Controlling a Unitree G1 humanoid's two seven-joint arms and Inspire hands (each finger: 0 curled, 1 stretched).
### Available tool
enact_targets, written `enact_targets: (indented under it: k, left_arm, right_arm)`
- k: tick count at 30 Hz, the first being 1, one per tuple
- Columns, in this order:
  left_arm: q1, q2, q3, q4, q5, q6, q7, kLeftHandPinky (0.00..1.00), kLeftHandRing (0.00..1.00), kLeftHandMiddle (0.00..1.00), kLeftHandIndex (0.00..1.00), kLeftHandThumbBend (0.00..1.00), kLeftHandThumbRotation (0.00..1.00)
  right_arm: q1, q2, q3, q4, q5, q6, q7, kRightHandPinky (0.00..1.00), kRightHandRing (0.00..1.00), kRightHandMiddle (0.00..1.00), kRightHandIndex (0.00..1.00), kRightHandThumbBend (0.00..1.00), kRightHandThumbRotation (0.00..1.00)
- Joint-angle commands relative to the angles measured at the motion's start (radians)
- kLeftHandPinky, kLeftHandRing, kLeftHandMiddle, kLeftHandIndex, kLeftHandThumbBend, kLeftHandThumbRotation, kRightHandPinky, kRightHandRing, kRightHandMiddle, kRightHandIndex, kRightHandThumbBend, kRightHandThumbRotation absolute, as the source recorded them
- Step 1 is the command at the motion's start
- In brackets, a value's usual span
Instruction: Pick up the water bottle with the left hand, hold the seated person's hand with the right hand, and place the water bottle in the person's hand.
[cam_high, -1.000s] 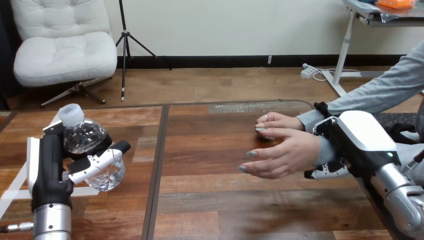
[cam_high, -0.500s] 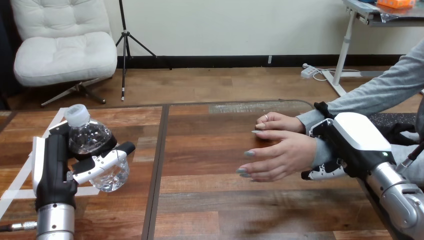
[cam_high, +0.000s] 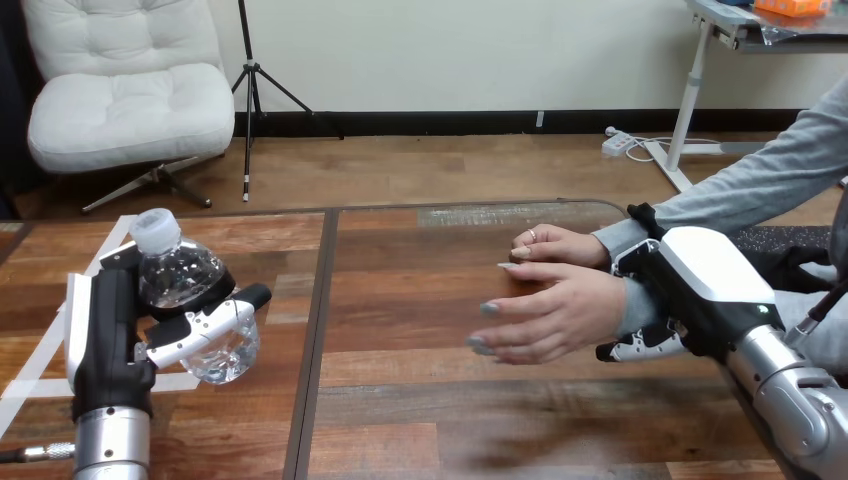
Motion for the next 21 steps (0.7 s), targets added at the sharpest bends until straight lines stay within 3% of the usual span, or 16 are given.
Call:
enact_targets:
  k: [1,21]
  left_arm:
    - [-0.079,-0.021,-0.007,-0.062,-0.027,-0.022,-0.010,0.23,0.28,0.33,0.35,0.73,0.00]
    - [-0.091,-0.041,-0.025,-0.090,0.009,0.006,-0.008,0.24,0.30,0.35,0.36,0.72,0.00]
  right_arm:
    - [-0.091,0.027,-0.019,-0.017,0.040,-0.029,-0.005,0.17,0.21,0.27,0.28,0.76,0.00]
    - [-0.098,0.040,-0.014,-0.033,0.032,-0.031,-0.002,0.17,0.21,0.27,0.28,0.76,0.00]
